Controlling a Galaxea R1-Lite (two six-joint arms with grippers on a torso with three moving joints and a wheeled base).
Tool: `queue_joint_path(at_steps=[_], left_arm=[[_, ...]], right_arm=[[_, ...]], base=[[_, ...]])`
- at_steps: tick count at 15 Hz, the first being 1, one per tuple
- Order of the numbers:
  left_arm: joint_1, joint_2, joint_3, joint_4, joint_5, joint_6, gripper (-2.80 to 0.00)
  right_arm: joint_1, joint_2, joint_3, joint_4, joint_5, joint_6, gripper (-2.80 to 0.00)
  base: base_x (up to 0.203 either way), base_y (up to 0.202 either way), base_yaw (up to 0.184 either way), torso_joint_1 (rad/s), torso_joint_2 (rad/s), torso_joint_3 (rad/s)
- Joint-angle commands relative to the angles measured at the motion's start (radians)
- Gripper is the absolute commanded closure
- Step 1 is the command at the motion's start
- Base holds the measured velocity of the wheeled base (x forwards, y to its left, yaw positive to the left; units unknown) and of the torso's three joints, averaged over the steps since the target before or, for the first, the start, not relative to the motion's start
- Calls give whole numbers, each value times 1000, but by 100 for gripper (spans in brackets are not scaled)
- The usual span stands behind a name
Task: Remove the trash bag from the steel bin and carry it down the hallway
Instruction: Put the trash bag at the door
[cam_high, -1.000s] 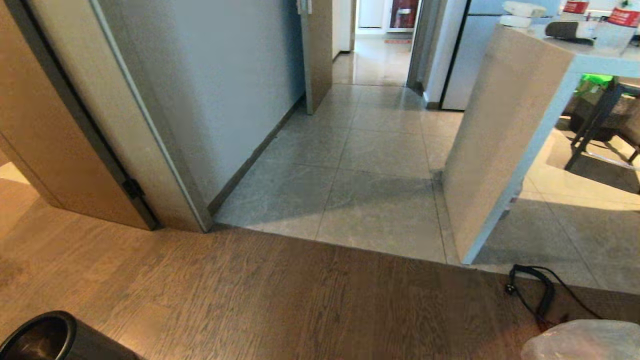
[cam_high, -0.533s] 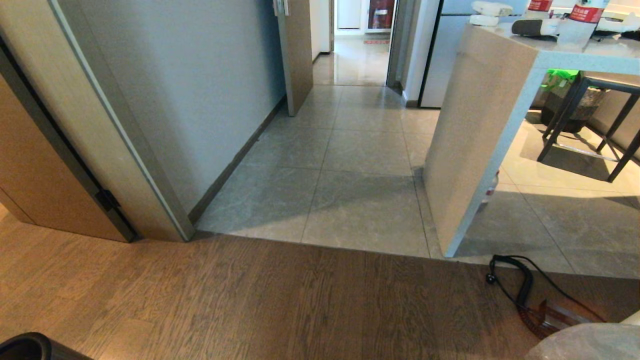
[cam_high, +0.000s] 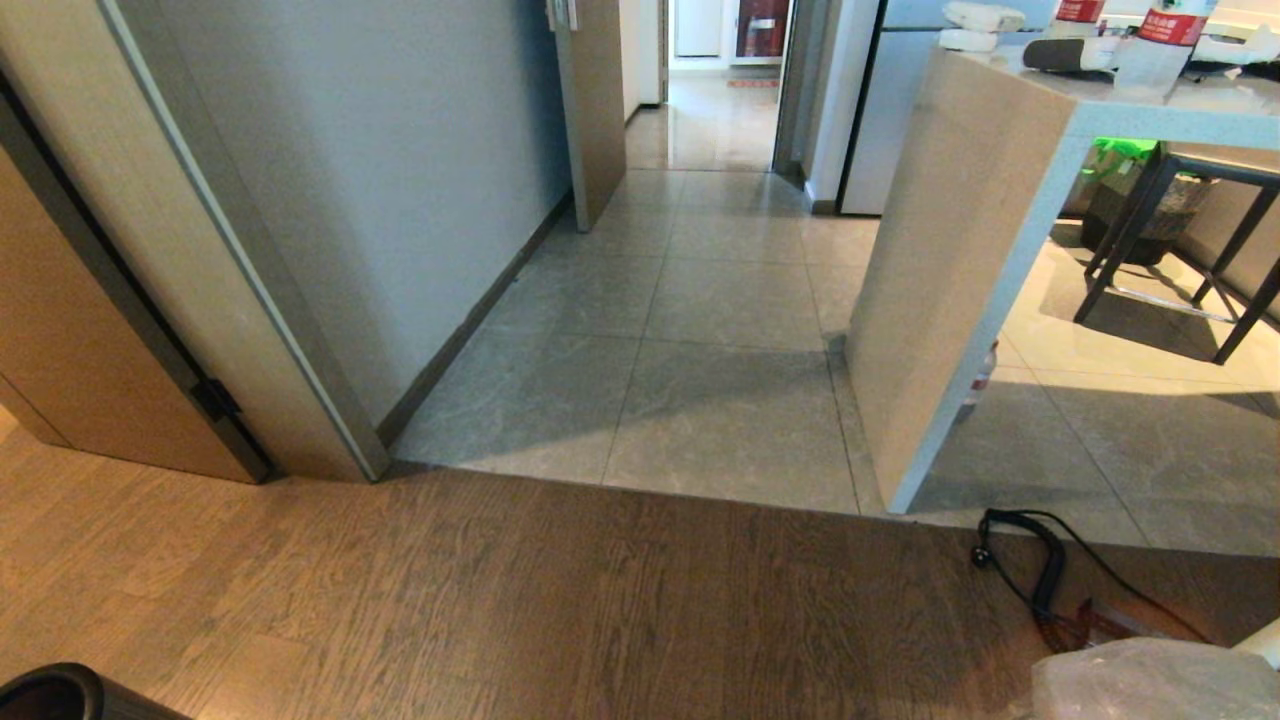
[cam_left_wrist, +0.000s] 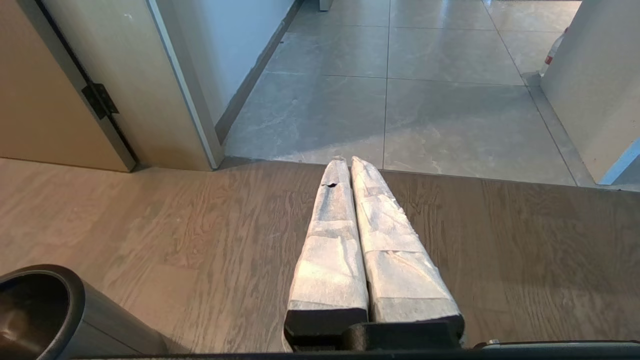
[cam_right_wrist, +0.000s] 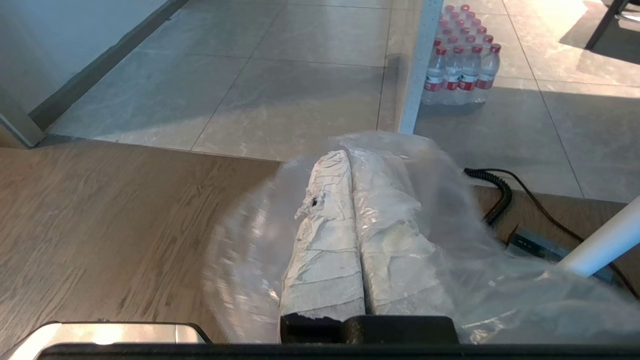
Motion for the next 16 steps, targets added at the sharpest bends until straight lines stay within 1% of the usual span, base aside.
queue_joint_path(at_steps=[1, 3, 7, 16], left_arm=[[0, 0, 11, -2, 0, 5, 0], [0, 0, 12, 0, 0, -7, 0], [0, 0, 11, -2, -1, 1, 0], [0, 0, 12, 0, 0, -6, 0]], right_arm=[[1, 1, 0, 0, 0, -2, 0], [1, 1, 0, 0, 1, -4, 0], [1, 1, 0, -3, 0, -1, 0], [1, 1, 0, -3, 2, -6, 0]], base=[[0, 0, 0, 0, 0, 0], [0, 0, 0, 0, 0, 0], [0, 0, 0, 0, 0, 0], [0, 0, 0, 0, 0, 0]])
